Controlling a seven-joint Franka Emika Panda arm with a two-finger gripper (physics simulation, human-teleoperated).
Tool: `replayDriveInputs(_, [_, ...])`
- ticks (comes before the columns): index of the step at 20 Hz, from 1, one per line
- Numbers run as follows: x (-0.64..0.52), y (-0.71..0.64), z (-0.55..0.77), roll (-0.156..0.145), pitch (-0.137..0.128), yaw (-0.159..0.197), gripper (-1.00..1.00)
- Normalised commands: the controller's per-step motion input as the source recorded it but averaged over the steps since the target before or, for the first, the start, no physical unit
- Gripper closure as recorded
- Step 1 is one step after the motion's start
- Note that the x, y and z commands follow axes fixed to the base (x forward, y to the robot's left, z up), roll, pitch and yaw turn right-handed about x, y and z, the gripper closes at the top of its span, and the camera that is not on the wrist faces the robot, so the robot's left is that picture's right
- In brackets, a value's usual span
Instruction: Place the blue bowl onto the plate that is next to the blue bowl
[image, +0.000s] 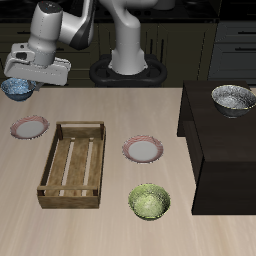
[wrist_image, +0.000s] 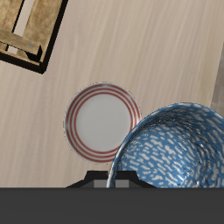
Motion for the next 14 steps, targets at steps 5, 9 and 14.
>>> replayDriveInputs(5, [0.09,-0.01,-0.18,-0.01,0.014,-0.005,1.0])
replayDriveInputs(9, [0.14,0.03,-0.3,-0.009,0.016,-0.034,1.0])
replayDriveInputs(14, [0.12,0.07,-0.15,0.003,0.012,-0.02,1.0])
